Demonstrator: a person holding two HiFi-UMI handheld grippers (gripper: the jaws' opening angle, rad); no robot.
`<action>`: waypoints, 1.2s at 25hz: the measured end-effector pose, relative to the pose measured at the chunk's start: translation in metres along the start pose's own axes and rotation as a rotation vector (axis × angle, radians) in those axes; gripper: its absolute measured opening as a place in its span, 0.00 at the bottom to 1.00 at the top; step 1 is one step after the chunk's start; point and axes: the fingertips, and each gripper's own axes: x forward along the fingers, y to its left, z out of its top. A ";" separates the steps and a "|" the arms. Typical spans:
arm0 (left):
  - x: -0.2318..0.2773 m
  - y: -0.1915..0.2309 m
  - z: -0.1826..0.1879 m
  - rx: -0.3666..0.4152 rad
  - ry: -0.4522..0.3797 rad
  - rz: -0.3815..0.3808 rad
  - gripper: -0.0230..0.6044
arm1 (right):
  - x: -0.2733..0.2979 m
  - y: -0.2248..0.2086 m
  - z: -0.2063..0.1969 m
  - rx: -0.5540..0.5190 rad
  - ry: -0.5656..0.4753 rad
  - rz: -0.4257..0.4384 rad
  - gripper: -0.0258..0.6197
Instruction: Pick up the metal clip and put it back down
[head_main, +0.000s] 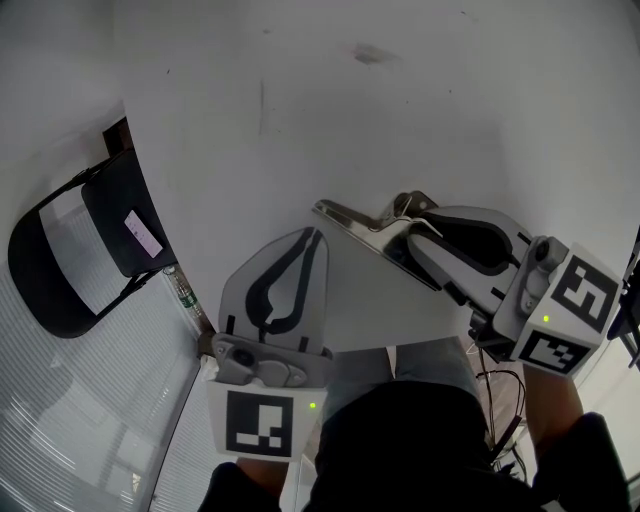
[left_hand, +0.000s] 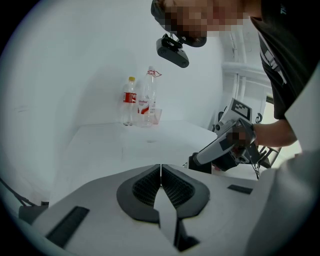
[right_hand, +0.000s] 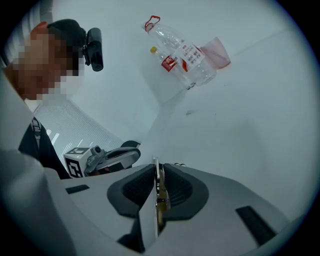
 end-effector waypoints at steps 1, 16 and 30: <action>0.000 0.000 0.001 0.003 -0.001 -0.002 0.07 | 0.000 0.000 0.000 -0.010 -0.001 -0.008 0.12; -0.021 0.000 0.029 0.038 -0.016 0.008 0.07 | -0.035 0.013 0.041 -0.154 -0.097 -0.123 0.15; -0.085 -0.025 0.123 0.111 -0.198 0.037 0.07 | -0.108 0.096 0.102 -0.364 -0.207 -0.196 0.07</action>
